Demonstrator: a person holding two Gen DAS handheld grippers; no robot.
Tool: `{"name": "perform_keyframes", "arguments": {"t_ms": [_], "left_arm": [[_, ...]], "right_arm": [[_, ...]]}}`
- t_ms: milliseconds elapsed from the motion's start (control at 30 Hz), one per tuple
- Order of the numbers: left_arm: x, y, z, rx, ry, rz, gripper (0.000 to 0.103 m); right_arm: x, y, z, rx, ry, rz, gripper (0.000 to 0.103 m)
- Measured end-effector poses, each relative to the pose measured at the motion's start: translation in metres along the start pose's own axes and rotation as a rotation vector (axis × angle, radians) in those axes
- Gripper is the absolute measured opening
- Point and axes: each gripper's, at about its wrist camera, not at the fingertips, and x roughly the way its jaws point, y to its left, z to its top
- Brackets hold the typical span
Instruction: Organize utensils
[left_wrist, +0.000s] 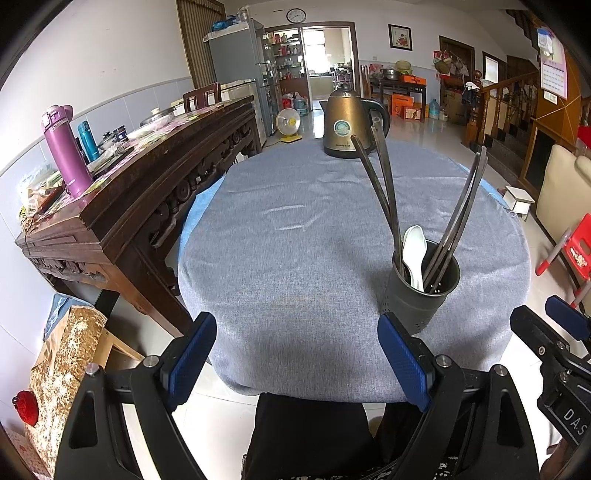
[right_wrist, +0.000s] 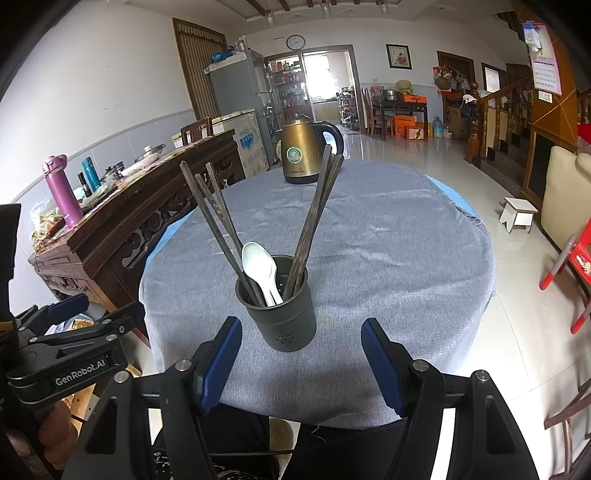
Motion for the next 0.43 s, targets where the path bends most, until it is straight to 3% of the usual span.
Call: {"name": "perform_keyframes", "arguments": {"t_ms": [333,433], "left_arm": [[0.004,-0.002,0.002,0.009,-0.019,0.014,0.089],[0.022,0.002,0.007,0.000,0.029,-0.004,0.089]], "right_arm": [[0.008,-0.004,-0.001,0.010,0.008,0.008,0.071],[0.016,-0.015,0.000,0.038,0.021,-0.003,0.071]]}}
